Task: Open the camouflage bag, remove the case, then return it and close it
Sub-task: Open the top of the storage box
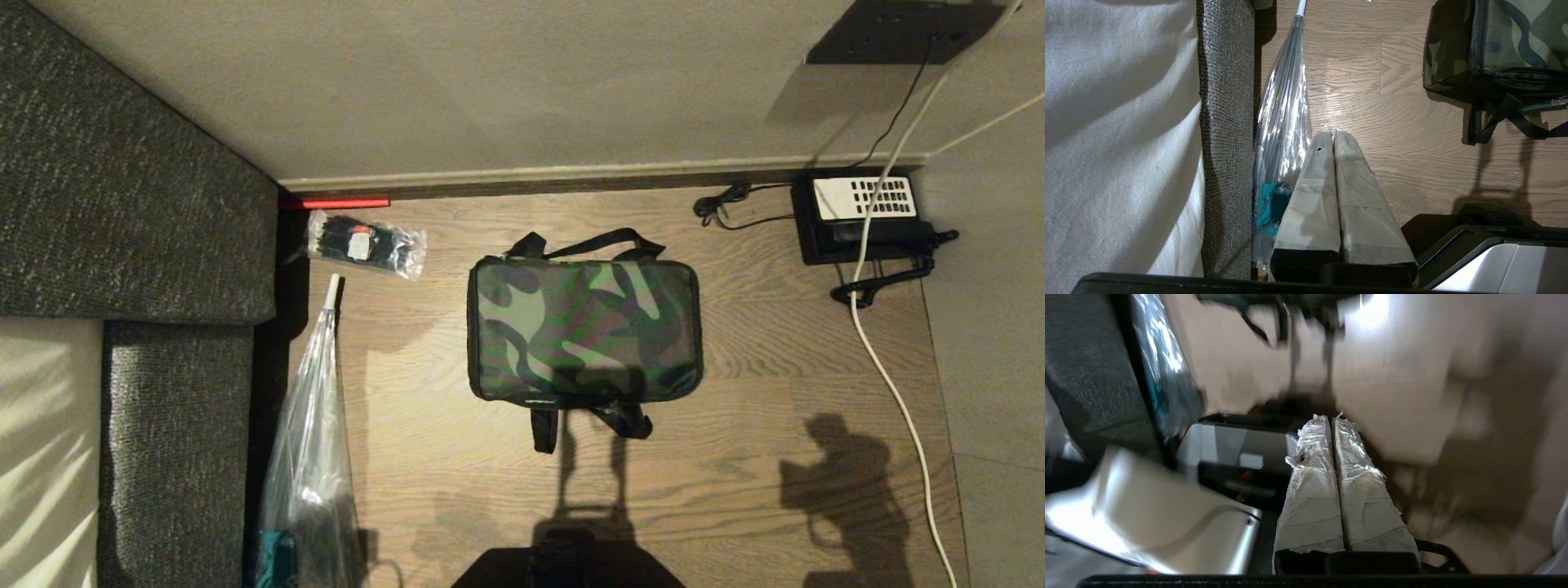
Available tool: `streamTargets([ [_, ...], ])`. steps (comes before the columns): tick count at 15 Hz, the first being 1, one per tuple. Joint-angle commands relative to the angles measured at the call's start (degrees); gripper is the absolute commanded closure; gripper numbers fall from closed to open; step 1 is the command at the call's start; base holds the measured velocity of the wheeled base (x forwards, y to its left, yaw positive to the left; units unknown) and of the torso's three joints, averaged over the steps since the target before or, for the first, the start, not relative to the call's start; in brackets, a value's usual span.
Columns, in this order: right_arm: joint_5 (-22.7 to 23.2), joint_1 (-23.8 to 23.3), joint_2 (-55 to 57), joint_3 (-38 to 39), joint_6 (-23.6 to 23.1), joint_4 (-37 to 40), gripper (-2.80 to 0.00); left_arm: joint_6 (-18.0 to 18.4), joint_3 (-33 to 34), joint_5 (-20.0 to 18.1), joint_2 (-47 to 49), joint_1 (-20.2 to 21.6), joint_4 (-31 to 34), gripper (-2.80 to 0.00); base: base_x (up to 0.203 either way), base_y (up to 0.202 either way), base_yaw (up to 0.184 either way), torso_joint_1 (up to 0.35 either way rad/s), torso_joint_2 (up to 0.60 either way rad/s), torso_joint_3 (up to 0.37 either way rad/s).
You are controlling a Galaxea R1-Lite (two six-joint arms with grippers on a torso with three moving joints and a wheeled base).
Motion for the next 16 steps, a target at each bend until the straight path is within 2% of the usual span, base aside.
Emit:
streamTargets([
  [1,0.56,0.20,30.15,2.73,1.23,-11.32,0.00,-0.02,0.18,0.04,-0.02,0.02,0.02,0.00,0.000,0.000,0.000,0.000,0.00,0.000],
  [3,0.72,2.40,46.88,5.11,2.47,-25.54,0.00,-0.02,0.18,0.04,-0.02,0.02,0.02,0.00,0.000,0.000,0.000,0.000,0.00,0.000],
  [5,0.41,6.50,60.23,7.57,4.68,-45.21,0.00,-0.02,0.18,0.04,-0.02,0.02,0.02,0.00,0.000,0.000,0.000,0.000,0.00,0.000],
  [7,-0.64,13.50,67.28,12.19,10.69,-64.15,0.00,-0.02,0.18,0.04,-0.02,0.02,0.02,0.00,0.000,0.000,0.000,0.000,0.00,0.000],
  [8,-2.18,17.19,68.58,15.15,15.67,-68.97,-2.80,-0.02,0.18,0.04,-0.02,0.02,0.02,0.00,0.000,0.000,0.000,0.000,0.00,0.000],
  [9,-5.11,20.07,70.04,16.33,18.17,-72.31,-2.80,-0.02,0.18,0.04,-0.02,0.02,0.02,0.00,0.000,0.000,0.000,0.000,0.00,0.000],
  [11,-15.05,25.00,73.06,15.04,17.99,-83.53,-2.80,-0.02,0.18,0.04,-0.02,0.02,0.02,0.00,0.000,0.000,0.000,0.000,0.00,0.000],
  [12,-17.57,26.58,75.76,15.16,14.11,-87.67,-2.80,-0.02,0.18,0.04,-0.02,0.02,0.02,0.00,0.000,0.000,0.000,0.000,0.00,0.000],
  [14,-21.55,29.78,80.24,17.34,-0.32,-97.51,-2.80,-0.02,0.18,0.04,-0.02,0.02,0.02,0.00,0.000,0.000,0.000,0.000,0.00,0.000],
  [16,-22.83,33.36,86.32,18.74,-2.05,-105.42,-2.80,-0.02,0.18,0.04,-0.02,0.02,0.02,0.00,0.000,0.000,0.000,0.000,0.00,0.000],
])
